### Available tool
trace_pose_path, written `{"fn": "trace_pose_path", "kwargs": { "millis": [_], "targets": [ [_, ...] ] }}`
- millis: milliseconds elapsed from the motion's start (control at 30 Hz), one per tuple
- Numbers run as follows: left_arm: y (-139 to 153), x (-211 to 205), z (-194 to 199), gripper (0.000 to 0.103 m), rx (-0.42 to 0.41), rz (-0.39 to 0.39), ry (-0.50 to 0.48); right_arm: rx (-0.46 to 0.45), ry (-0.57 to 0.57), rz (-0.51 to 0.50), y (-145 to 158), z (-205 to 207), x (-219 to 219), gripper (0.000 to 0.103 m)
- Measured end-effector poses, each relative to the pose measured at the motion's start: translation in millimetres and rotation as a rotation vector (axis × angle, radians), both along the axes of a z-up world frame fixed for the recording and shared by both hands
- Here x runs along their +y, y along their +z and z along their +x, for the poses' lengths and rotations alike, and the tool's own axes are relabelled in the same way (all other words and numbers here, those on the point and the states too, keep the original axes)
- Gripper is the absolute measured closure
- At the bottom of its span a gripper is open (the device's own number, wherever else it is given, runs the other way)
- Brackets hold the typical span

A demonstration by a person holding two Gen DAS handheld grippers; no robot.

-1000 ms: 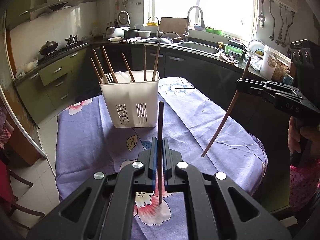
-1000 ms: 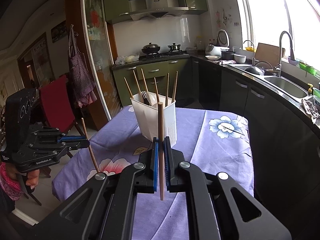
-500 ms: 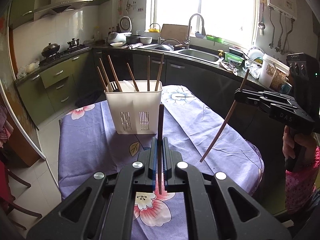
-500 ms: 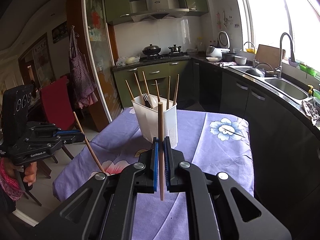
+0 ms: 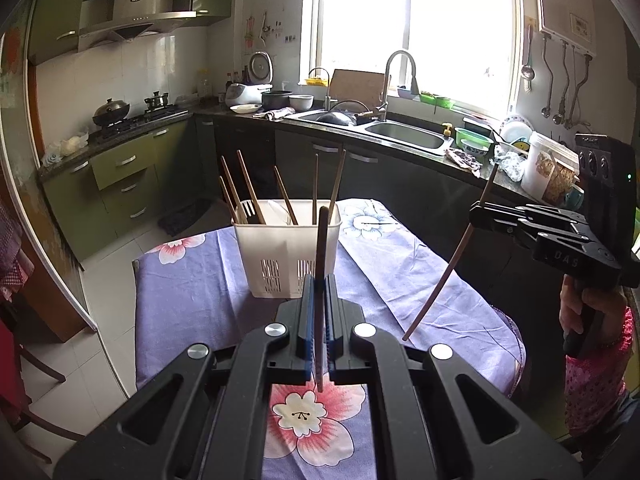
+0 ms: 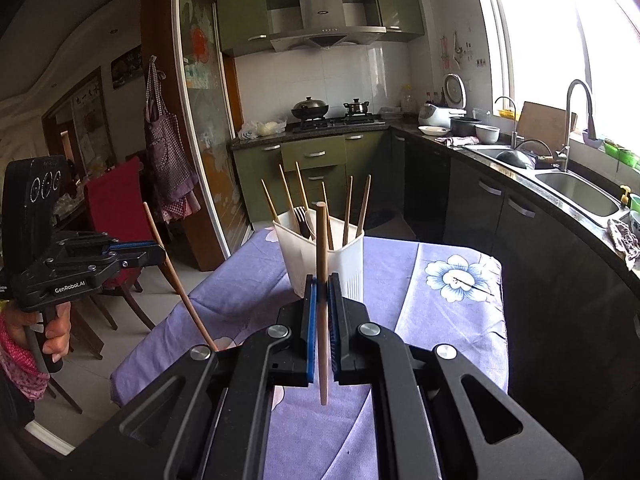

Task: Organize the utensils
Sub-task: 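Carry both held chopsticks up over the white caddy, then open both tools to drop the chopsticks into the caddy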

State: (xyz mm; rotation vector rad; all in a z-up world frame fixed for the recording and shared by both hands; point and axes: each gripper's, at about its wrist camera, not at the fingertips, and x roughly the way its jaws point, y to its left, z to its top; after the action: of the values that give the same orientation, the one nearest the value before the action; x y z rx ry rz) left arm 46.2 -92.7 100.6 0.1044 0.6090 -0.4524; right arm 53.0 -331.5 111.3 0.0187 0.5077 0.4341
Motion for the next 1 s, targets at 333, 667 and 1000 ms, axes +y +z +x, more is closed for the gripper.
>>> {"fn": "trace_pose_path", "kwargs": {
  "millis": [333, 667, 1000],
  "targets": [
    [70.5, 8.9, 41.1, 0.098, -0.111, -0.047, 0.025, -0.132, 0.013, 0.051, 82.8, 31.1, 12.3, 0.097],
    [105.5, 7.1, 113.3, 0.098, -0.195, -0.102, 0.065, -0.215, -0.017, 0.075, 133.5, 105.8, 37.2, 0.097],
    [44.8, -4.4, 185.7, 0.098, -0.103, -0.092, 0.099, -0.104, -0.056, 0.066, 79.3, 183.7, 54.6, 0.097]
  ]
}}
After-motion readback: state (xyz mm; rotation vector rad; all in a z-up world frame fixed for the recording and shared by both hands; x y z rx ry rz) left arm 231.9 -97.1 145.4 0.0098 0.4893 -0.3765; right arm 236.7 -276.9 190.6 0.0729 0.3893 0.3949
